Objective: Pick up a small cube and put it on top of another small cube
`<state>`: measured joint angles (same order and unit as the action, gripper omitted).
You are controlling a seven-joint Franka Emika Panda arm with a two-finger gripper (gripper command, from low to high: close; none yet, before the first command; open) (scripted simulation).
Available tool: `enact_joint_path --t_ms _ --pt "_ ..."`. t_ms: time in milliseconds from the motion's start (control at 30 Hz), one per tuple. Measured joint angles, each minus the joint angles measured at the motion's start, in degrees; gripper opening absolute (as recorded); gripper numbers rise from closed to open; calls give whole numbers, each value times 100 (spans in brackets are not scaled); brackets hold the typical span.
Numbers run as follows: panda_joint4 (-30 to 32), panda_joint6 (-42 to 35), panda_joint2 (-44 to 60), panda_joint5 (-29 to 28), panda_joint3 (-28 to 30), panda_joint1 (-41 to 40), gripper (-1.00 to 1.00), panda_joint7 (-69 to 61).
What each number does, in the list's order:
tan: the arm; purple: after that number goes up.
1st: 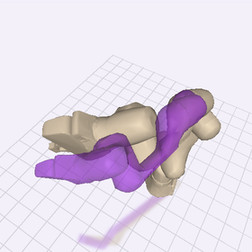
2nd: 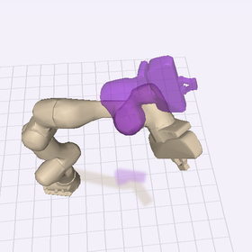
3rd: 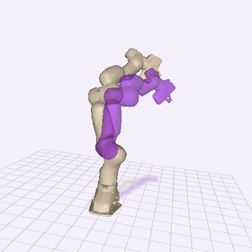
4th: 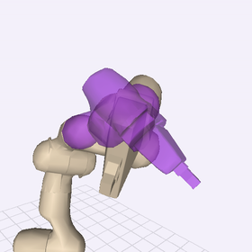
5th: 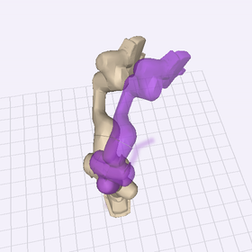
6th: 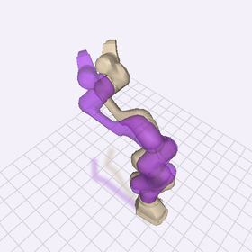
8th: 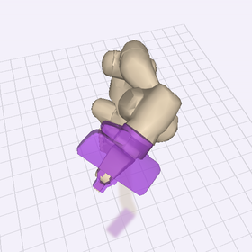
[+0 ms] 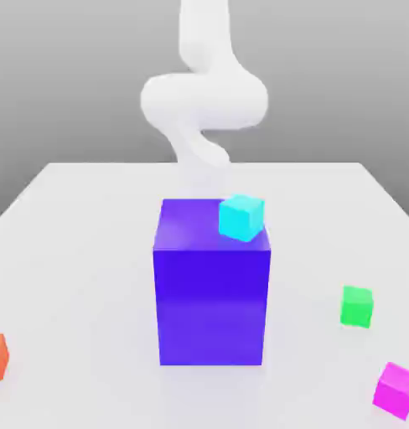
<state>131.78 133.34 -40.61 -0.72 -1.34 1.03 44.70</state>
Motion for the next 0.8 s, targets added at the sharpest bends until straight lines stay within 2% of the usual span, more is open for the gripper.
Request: enact_joint_path --t_ms 567,800 --pt "-1 1063 3565 -608 -937 747 0 -692" --pt "-2 1494 5022 -884 -1149 1191 0 -954"
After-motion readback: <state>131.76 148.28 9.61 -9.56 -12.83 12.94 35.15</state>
